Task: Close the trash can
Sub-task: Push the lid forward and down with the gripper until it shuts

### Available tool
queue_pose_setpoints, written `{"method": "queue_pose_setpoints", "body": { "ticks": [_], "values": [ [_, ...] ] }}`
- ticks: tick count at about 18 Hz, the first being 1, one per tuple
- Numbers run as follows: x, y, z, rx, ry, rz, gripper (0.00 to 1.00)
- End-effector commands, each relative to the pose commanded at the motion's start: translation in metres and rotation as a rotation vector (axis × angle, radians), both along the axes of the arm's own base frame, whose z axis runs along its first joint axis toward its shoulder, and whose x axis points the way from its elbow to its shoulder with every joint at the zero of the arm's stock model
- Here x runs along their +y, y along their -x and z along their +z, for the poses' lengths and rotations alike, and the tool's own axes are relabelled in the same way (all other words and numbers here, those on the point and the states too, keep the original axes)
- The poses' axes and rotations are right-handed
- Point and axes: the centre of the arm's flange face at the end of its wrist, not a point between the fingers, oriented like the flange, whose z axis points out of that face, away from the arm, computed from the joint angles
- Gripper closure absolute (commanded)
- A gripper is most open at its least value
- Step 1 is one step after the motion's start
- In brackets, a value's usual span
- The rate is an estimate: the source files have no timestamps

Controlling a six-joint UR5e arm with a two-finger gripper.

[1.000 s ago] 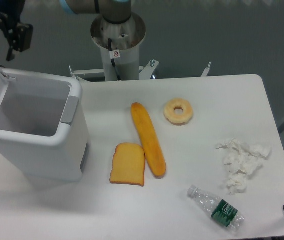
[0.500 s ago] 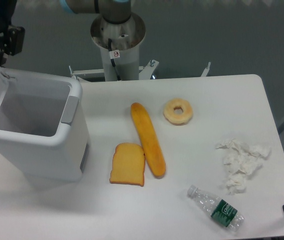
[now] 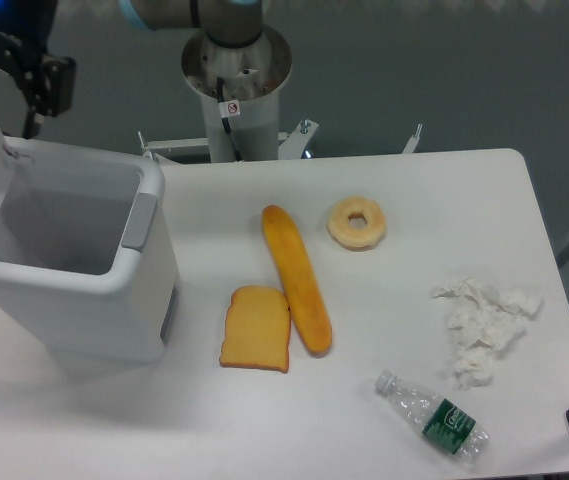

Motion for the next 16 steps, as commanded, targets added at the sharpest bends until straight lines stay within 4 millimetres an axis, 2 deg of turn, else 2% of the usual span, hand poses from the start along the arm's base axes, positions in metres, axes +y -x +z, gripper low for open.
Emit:
{"method": "queue_pose_setpoints", "body": {
  "ticks": [4, 7, 16],
  "values": [
    [-0.006, 0.028, -0.001, 0.004, 0.001, 0.052, 0.00],
    [-0.009, 0.041, -0.002, 0.005, 0.004, 0.080, 0.00],
    [0.014, 0.074, -0.046, 0.015, 0.111, 0.120, 0.00]
  ]
}}
